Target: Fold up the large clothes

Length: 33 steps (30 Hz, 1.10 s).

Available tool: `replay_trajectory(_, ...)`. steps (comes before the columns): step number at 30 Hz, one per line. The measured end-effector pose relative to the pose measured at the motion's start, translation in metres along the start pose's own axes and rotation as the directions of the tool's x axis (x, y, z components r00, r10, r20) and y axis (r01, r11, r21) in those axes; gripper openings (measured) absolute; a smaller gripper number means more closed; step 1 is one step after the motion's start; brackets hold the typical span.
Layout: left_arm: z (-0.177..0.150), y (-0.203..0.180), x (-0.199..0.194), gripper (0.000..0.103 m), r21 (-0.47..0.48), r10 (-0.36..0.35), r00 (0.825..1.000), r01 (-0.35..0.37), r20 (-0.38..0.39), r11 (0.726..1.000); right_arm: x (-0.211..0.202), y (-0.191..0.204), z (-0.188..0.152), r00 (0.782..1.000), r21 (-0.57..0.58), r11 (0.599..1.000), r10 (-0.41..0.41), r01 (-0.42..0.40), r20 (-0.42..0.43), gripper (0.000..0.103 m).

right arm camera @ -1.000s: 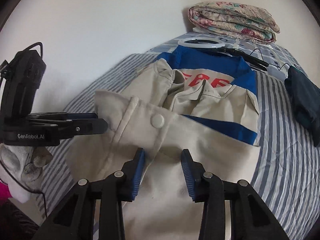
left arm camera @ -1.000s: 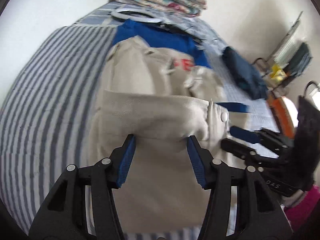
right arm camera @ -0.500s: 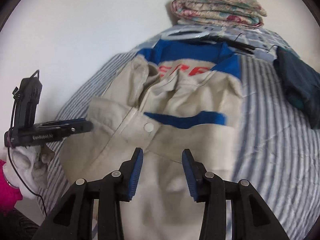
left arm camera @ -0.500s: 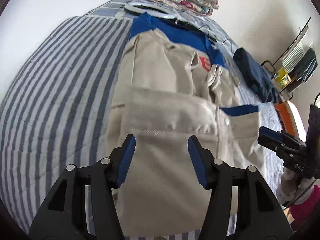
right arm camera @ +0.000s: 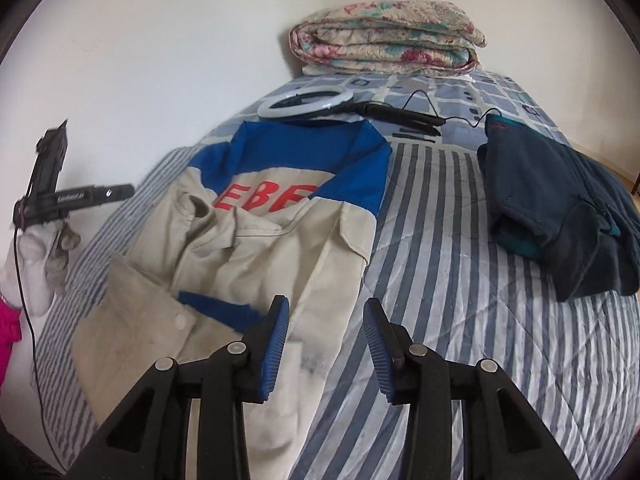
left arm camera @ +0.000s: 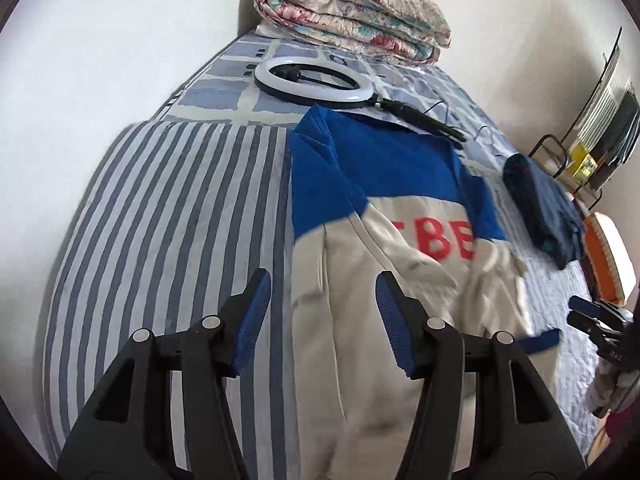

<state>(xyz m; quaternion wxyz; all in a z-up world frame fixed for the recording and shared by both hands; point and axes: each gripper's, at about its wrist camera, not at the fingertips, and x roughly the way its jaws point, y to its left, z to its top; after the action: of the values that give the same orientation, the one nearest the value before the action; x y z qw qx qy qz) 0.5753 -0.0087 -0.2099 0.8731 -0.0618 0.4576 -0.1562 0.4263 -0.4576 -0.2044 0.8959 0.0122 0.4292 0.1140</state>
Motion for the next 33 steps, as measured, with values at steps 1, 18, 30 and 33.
replay_trajectory(1, 0.005, -0.001, 0.014, 0.052, 0.012, 0.000, 1.000, 0.000, -0.009, 1.000, 0.010, -0.001, 0.004, 1.000, -0.004, 1.000, 0.003, -0.003, -0.005, 0.039)
replay_trajectory(18, 0.053, 0.034, 0.086, 0.067, -0.098, -0.205, 0.977, 0.199, -0.054, 0.975, 0.093, -0.011, 0.052, 0.989, -0.113, 0.985, 0.121, -0.130, -0.080, 0.057)
replay_trajectory(30, 0.097, 0.056, 0.166, 0.069, -0.250, -0.260, 0.961, 0.229, -0.095, 0.941, 0.148, -0.103, 0.119, 0.983, 0.303, 0.936, 0.178, -0.181, 0.036, 0.059)
replay_trajectory(33, 0.105, 0.033, 0.178, 0.069, -0.147, -0.206, 0.972, 0.189, -0.111, 0.971, 0.170, -0.095, 0.126, 0.988, 0.299, 0.942, 0.157, -0.152, 0.007, 0.059)
